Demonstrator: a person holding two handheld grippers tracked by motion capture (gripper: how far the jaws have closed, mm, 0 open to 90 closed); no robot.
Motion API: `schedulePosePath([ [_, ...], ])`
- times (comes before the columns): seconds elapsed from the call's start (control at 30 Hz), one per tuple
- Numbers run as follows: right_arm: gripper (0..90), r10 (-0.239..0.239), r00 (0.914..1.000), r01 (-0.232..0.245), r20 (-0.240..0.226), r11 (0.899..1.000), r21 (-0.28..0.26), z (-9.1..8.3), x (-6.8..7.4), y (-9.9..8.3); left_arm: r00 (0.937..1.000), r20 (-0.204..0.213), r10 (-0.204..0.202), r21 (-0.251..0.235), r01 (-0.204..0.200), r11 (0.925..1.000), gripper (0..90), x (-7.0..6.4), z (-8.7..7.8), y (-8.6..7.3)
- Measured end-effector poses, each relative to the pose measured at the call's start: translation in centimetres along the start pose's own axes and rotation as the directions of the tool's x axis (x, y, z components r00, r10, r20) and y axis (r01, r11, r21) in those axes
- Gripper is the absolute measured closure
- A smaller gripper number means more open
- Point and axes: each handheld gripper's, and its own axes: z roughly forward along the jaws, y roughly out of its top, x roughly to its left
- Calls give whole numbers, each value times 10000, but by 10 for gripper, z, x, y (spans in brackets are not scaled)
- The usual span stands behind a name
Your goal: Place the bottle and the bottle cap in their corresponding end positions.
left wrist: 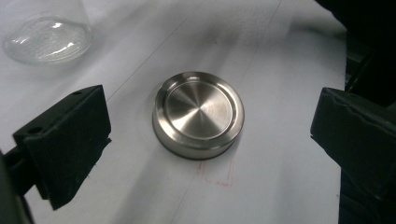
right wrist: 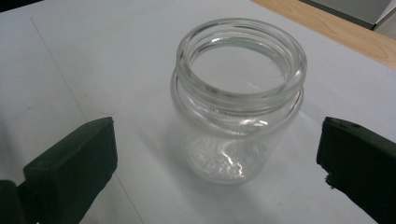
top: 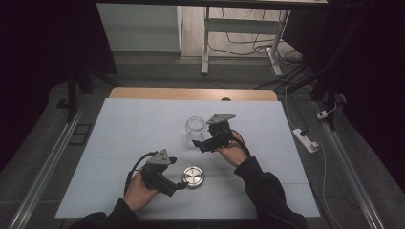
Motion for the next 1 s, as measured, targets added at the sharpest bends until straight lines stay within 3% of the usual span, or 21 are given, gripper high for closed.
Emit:
schedulePosePath([
  [0.23, 0, 193, 9997, -193, -152, 9998, -13, -9, 2, -6, 9993, -298, -217, -19, 217, 9998, 0, 3, -16, -7],
  [0.77, 0, -446, 9988, 447, -206, 9990, 50, -23, 20, -17, 9932, -890, -756, -202, 741, 9970, 0, 9, -43, -26],
  [1.0, 0, -486, 9986, 487, -188, 9988, 24, -31, 24, -24, 9904, -1043, -911, -357, 878, 9955, 0, 10, -52, -33],
])
